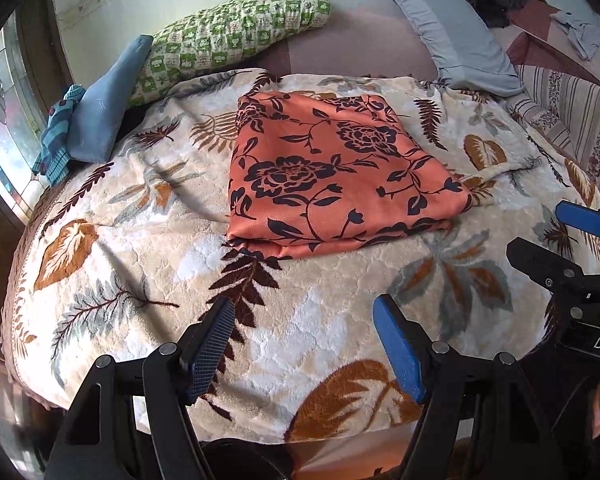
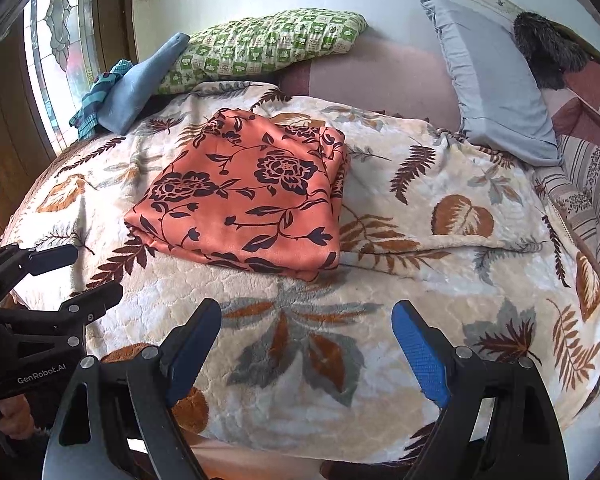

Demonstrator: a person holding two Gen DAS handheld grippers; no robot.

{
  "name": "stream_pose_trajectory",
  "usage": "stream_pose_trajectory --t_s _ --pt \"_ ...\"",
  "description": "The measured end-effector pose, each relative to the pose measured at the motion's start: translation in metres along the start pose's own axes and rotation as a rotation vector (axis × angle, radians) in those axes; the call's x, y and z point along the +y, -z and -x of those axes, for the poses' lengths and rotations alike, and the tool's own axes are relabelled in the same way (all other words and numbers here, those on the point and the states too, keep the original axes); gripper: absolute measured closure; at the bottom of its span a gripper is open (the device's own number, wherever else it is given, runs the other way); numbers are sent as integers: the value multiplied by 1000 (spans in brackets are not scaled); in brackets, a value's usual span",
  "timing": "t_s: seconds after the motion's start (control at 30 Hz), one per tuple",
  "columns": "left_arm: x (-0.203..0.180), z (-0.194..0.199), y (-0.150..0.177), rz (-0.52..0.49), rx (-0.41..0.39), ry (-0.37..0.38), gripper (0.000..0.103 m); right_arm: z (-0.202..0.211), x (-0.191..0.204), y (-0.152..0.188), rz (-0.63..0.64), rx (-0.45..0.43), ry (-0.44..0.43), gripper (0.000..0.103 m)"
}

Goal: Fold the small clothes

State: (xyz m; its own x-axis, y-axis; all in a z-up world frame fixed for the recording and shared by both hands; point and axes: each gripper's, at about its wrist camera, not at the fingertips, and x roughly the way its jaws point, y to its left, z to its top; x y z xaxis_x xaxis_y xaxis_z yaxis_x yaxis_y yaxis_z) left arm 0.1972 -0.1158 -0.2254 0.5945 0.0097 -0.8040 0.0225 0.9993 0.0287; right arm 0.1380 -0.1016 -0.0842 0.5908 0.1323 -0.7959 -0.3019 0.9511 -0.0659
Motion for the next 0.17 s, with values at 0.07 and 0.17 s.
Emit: stream_pose_trajectory --t_s 0.07,0.17 --pt "-1 1 0 -4 -4 -12 31 0 1 1 12 -1 10 15" --pt "-3 0 0 -17 -7 -26 31 0 4 1 49 1 27 15"
